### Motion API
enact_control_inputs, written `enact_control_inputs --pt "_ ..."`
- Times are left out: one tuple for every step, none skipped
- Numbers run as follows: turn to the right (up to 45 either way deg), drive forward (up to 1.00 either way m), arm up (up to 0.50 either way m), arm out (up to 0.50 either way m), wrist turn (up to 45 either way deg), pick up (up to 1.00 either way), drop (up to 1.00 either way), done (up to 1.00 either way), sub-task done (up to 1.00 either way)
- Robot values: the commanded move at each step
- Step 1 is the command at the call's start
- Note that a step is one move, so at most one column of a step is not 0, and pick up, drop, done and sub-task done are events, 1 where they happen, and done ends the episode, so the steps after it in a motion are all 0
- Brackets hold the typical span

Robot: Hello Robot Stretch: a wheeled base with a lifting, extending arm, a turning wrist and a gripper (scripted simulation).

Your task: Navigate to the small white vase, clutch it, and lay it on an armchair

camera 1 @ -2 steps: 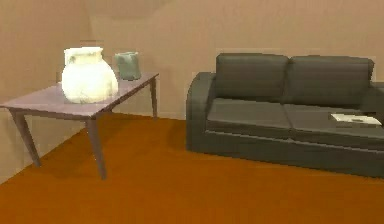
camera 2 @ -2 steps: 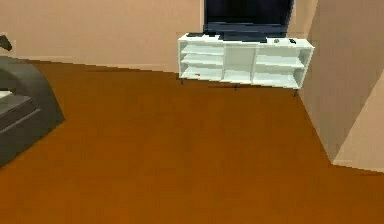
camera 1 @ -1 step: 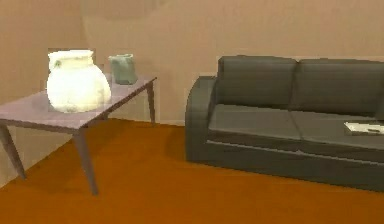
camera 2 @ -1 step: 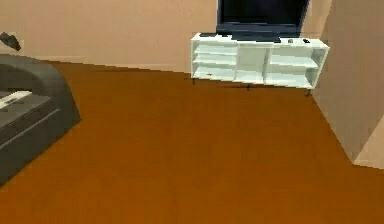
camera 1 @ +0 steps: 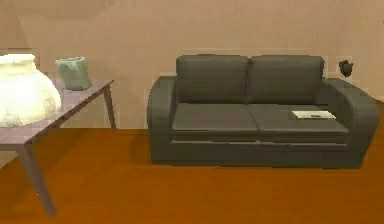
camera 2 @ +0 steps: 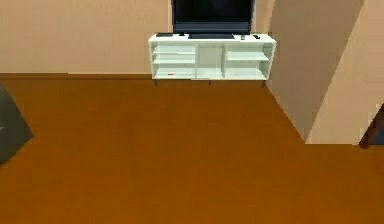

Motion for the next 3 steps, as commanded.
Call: enact_control_inputs --pt "0.0 0.30 0.00 0.00 0.0 0.00 0.00 0.00 0.00" --pt "-21.0 0.00 0.00 0.00 0.0 0.00 0.00 0.00 0.00" --pt "0.0 0.70 0.00 0.00 0.0 0.00 0.00 0.00 0.00"
